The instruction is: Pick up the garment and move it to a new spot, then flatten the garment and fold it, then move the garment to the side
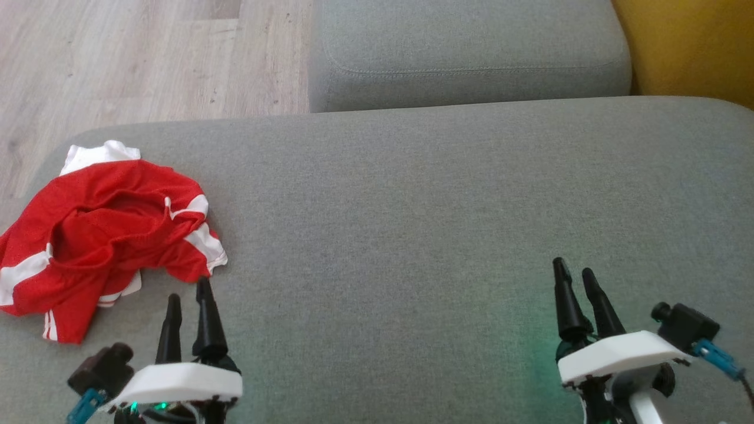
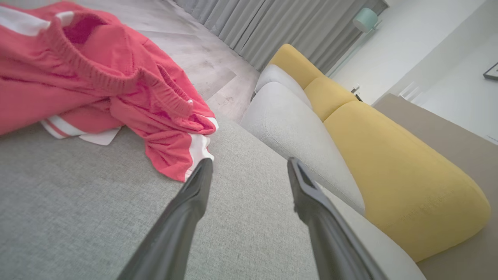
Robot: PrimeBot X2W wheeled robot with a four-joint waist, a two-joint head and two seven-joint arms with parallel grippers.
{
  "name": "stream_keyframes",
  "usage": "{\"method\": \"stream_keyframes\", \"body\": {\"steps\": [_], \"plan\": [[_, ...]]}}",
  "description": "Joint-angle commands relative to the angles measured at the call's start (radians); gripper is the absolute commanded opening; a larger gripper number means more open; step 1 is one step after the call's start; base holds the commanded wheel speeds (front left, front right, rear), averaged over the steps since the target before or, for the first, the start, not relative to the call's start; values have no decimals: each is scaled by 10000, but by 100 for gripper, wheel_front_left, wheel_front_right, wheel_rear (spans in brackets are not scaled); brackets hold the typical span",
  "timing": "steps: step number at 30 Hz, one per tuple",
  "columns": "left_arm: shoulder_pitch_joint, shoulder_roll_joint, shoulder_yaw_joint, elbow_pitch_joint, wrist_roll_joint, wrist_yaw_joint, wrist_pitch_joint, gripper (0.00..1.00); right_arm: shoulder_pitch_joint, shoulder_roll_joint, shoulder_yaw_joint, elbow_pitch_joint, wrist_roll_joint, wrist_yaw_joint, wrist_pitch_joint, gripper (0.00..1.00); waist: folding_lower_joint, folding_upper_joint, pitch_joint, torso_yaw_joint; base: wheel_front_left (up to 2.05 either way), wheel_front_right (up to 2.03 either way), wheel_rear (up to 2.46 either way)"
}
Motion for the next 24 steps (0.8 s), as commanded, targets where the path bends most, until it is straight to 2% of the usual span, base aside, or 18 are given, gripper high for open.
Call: {"method": "stream_keyframes", "body": {"steps": [1,13,24], "plan": [[-495,89,95,-427,443,49,-172,100,-575,-90,258,-383,-445,28,-183,100,0,0,-14,4,0,0,0],[-527,99,-137,-530,2200,57,-525,100,-624,-103,410,-507,-2056,31,-537,100,0,0,14,56,0,0,0],[-559,124,-339,-293,3570,134,-819,100,-616,-114,155,-453,-3439,34,-832,100,0,0,33,97,0,0,0]]}}
